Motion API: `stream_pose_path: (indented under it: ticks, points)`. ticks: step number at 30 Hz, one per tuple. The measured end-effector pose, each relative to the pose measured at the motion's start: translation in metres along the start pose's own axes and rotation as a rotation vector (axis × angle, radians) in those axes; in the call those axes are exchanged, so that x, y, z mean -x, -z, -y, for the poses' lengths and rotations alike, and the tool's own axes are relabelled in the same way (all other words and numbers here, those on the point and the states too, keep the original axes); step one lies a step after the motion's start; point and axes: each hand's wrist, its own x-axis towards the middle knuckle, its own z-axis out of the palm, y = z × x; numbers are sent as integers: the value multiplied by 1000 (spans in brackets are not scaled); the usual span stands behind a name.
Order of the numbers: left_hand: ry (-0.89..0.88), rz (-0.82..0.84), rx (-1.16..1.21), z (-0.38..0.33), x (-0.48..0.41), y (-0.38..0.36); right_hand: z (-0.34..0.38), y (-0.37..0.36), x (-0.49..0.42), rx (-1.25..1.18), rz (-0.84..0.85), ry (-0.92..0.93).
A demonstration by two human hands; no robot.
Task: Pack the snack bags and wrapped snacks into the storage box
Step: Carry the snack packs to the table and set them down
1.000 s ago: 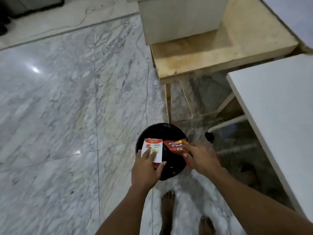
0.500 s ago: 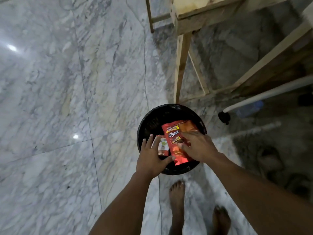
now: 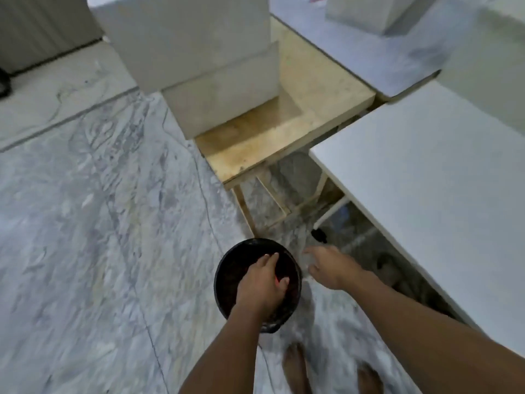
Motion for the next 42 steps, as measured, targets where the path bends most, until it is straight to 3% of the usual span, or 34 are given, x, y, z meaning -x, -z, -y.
stream_pose_path:
  ticks: [5,11,18,22,25,31,37,42]
  points:
    - [-257,-32,-88,-137,40,51,-44,84,120,-137,-245,-80]
    - [-541,-61,-194,-300,101,38,-151,126,278,-235,-539,-239]
    - [-877,-61,-288,-479,220,-57,-290,79,484,-336,-828,-501]
    - [-1070,65,-279,-561,297,-139,-359,24,598,-405,-948,-661]
    - [-1208,164,-294,-599,346,-201,-401,-21,665,-422,-1007,-800]
    - [-1295,288,-413,-629,399,-305,-458,-107,743,-571,-1093,-1044]
    - [-1296,371,-512,-643,406,-384,-519,-174,751,-708,-1062,-1136]
    - [-1319,331,-560,-659,396,-449,-578,-209,720,-578,-992,-1158]
